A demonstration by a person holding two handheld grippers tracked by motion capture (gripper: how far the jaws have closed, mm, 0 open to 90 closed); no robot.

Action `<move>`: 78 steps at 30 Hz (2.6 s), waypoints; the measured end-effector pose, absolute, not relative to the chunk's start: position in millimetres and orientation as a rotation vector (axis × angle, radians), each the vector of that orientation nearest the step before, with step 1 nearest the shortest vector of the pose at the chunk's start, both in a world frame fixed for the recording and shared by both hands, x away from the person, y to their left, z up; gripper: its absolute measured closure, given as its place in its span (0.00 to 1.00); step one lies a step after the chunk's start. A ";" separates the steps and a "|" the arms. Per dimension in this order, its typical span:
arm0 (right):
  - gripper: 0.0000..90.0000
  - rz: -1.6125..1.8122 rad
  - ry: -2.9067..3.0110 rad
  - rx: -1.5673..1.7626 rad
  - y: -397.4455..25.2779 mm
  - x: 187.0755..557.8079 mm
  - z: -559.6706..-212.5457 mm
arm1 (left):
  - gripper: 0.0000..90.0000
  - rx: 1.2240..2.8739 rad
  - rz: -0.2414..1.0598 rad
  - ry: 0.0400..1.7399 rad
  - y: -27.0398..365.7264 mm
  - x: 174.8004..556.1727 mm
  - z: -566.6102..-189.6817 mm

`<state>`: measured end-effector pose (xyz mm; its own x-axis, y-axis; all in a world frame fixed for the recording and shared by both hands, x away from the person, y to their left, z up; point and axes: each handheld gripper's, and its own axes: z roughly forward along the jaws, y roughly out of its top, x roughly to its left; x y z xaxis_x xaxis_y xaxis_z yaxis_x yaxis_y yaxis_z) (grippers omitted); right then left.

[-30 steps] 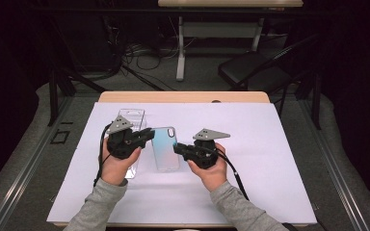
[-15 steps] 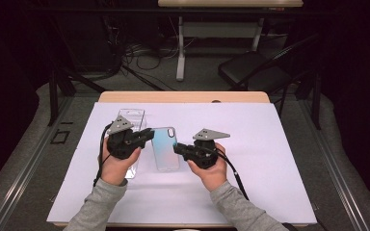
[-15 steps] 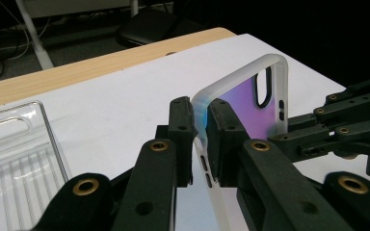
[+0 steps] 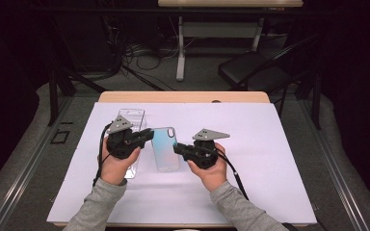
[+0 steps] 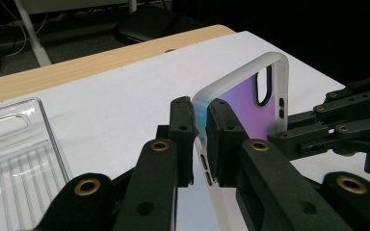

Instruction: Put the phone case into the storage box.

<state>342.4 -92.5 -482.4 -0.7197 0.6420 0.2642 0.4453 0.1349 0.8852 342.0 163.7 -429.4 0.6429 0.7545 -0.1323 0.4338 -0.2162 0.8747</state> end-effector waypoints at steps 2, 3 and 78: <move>0.93 1.631 2.223 1.082 -92.3 342.3 -482.4 | 0.91 1.853 0.394 0.948 164.0 342.1 -429.3; 0.93 1.632 2.224 1.082 -92.3 342.3 -482.4 | 0.91 1.852 0.394 0.948 164.0 342.1 -429.3; 0.59 1.679 2.181 1.099 -95.1 346.5 -480.0 | 0.92 1.802 0.479 1.033 184.5 349.4 -431.1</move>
<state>346.5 -95.1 -480.0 -0.7113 0.6419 0.2863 0.4410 0.0904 0.8929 349.4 184.5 -431.1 0.5632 0.8176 -0.1196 0.4369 -0.1718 0.8829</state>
